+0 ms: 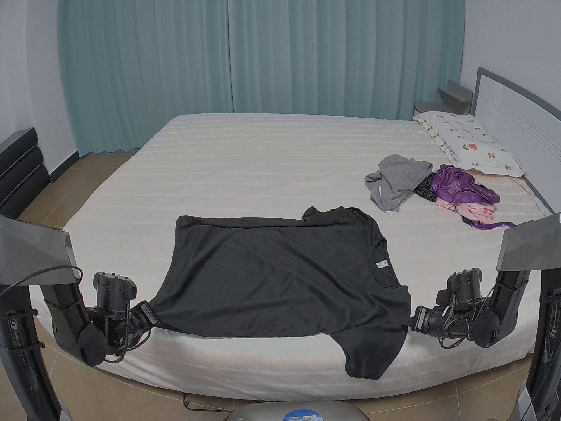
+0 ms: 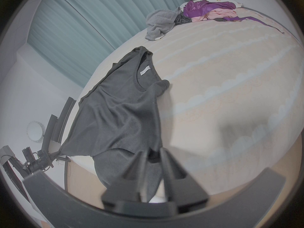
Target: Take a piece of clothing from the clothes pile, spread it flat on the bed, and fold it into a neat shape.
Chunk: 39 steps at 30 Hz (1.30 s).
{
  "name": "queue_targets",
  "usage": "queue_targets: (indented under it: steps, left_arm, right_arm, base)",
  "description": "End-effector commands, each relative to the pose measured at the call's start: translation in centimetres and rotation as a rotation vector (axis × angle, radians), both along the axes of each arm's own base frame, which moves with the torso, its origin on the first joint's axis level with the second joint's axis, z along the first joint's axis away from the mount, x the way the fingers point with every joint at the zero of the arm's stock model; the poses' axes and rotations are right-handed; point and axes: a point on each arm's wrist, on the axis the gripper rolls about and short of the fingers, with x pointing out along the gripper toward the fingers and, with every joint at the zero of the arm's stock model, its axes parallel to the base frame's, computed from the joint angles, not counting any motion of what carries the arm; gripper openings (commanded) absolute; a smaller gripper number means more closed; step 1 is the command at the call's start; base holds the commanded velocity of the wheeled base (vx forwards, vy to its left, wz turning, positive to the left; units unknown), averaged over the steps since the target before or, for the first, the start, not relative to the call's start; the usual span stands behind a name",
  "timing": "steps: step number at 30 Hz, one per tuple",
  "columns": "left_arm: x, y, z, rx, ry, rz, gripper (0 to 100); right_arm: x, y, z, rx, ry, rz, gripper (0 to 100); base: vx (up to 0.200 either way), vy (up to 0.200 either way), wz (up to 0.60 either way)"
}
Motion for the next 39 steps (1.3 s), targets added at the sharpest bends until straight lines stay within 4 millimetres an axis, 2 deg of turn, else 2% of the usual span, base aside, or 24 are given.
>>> queue_targets:
  steps: [1,14,22,26,33,34,35,36,39]
  left_arm:
    - [-0.4,0.2,-0.1,0.012,0.013,-0.004,0]
    - [-0.4,1.3,0.1,0.048,0.018,0.007,0]
    - [-1.4,1.8,0.8,0.099,0.025,-0.027,0]
    - [-1.4,1.8,0.3,0.103,0.047,-0.034,0]
    - [-1.2,1.6,-2.0,0.094,0.116,-0.046,0]
    - [-1.1,1.6,-2.3,0.079,0.124,-0.056,0]
    - [-1.1,1.5,-2.5,0.064,0.128,-0.067,0]
    - [-0.9,1.5,-2.6,0.053,0.130,-0.073,100]
    - [-0.6,1.4,-2.5,0.030,0.113,-0.059,100]
  right_arm:
    - [-0.8,-1.2,0.6,-0.014,-0.003,-0.021,0]
    - [-4.3,-2.1,2.2,-0.003,0.033,0.003,0]
    - [-4.5,-2.1,2.2,0.007,0.040,0.009,0]
    - [-4.5,-2.0,1.7,0.005,0.058,0.015,0]
    - [-4.5,-2.0,1.3,0.006,0.072,0.017,0]
    - [-4.4,-2.0,1.1,0.009,0.080,0.020,100]
    - [-4.4,-1.9,0.8,0.011,0.086,0.023,100]
    - [-4.3,-1.9,0.5,0.013,0.092,0.025,100]
    - [-3.8,-1.8,0.7,0.023,0.068,0.018,100]
  base:
    - [0.000,0.000,0.00]
    - [0.000,0.000,0.00]
    - [0.000,0.000,0.00]
    - [0.000,0.000,0.00]
    - [0.000,0.000,0.00]
    - [0.000,0.000,0.00]
    - [0.000,0.000,0.00]
    - [0.000,0.000,0.00]
    - [0.000,0.000,0.00]
